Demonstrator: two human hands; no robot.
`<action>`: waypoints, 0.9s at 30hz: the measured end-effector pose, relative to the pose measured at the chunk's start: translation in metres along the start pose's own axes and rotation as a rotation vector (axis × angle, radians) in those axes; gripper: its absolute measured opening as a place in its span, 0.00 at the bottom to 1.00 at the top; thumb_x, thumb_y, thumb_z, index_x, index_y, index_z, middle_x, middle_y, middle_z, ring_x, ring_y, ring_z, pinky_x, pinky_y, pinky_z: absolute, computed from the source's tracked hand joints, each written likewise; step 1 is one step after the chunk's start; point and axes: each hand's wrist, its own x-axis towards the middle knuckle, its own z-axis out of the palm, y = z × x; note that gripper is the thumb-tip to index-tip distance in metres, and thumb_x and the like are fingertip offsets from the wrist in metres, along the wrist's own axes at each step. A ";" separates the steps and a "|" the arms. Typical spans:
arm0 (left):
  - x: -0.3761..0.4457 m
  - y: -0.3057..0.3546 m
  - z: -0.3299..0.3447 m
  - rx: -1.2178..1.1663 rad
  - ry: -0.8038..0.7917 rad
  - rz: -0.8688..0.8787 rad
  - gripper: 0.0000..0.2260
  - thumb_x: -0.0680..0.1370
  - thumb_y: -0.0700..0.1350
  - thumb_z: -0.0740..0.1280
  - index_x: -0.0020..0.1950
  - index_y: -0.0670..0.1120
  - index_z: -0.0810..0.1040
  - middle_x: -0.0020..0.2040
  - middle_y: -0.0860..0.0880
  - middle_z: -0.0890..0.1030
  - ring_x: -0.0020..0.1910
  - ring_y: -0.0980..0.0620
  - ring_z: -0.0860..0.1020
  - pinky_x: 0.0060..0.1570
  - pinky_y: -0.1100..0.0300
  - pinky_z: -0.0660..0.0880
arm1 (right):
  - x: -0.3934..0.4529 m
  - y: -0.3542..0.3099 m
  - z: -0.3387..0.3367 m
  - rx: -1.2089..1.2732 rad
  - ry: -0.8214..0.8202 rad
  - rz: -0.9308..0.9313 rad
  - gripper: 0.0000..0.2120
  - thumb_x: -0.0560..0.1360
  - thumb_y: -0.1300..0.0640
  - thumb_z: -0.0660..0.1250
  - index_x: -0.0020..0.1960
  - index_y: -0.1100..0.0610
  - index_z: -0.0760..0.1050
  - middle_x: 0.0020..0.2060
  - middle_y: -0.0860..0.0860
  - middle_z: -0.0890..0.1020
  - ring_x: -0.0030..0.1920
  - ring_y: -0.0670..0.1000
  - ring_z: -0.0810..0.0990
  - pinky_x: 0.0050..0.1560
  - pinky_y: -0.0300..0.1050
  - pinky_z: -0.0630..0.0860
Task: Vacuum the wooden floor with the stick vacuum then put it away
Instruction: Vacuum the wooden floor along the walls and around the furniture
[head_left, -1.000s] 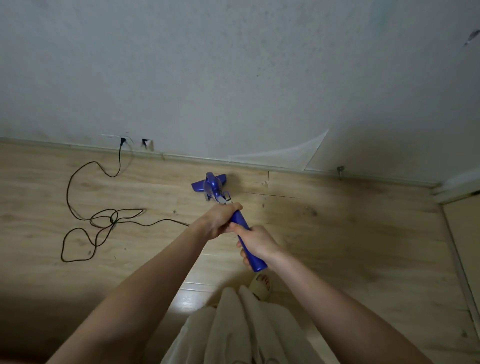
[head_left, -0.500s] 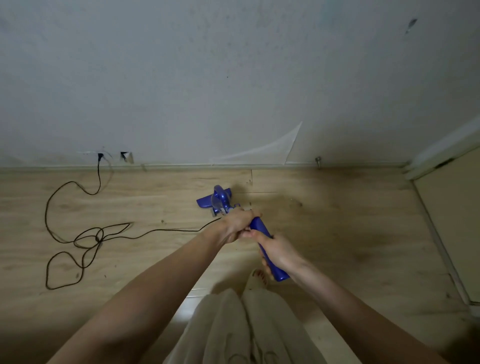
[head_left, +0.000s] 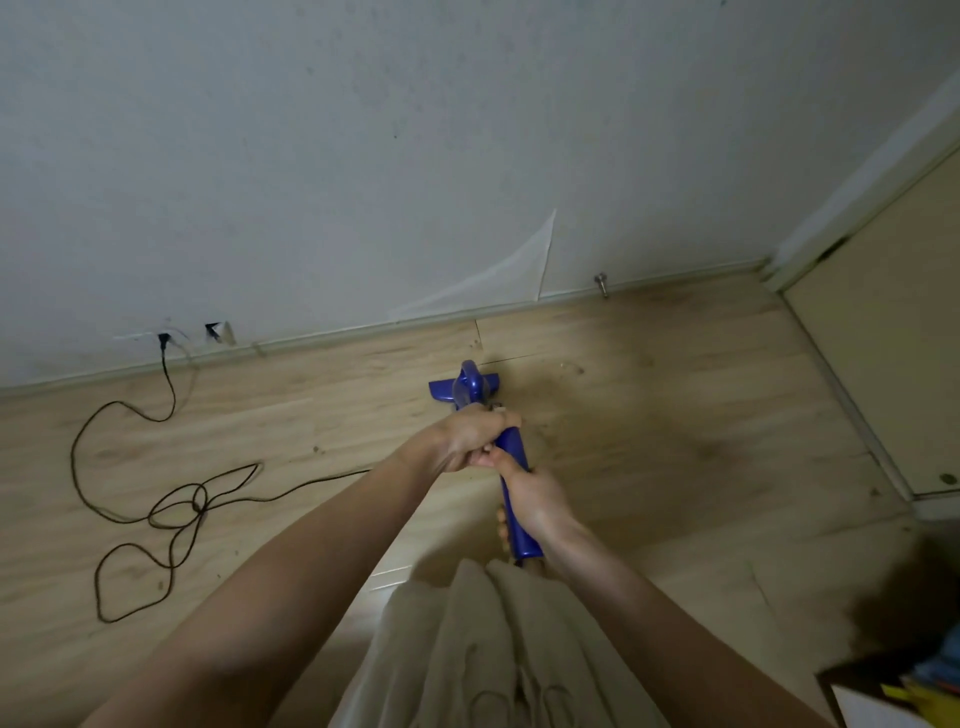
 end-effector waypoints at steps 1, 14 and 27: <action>0.004 -0.002 -0.004 -0.009 0.025 -0.001 0.04 0.77 0.42 0.65 0.46 0.43 0.73 0.41 0.43 0.76 0.41 0.48 0.77 0.42 0.57 0.78 | 0.004 -0.001 0.005 0.010 -0.009 -0.001 0.21 0.78 0.41 0.63 0.43 0.61 0.72 0.26 0.53 0.75 0.22 0.50 0.74 0.24 0.40 0.72; 0.037 0.035 -0.003 -0.028 -0.017 -0.018 0.05 0.78 0.44 0.66 0.48 0.42 0.74 0.38 0.45 0.77 0.35 0.52 0.77 0.38 0.60 0.79 | 0.033 -0.035 -0.031 -0.041 -0.093 -0.014 0.20 0.79 0.43 0.62 0.46 0.61 0.72 0.25 0.53 0.75 0.20 0.49 0.73 0.22 0.38 0.71; 0.092 0.057 -0.005 -0.138 0.101 0.019 0.08 0.78 0.46 0.67 0.50 0.41 0.73 0.46 0.41 0.77 0.46 0.46 0.77 0.55 0.50 0.78 | 0.098 -0.062 -0.048 -0.145 -0.170 -0.081 0.19 0.80 0.44 0.61 0.47 0.61 0.70 0.28 0.54 0.75 0.22 0.49 0.74 0.23 0.39 0.72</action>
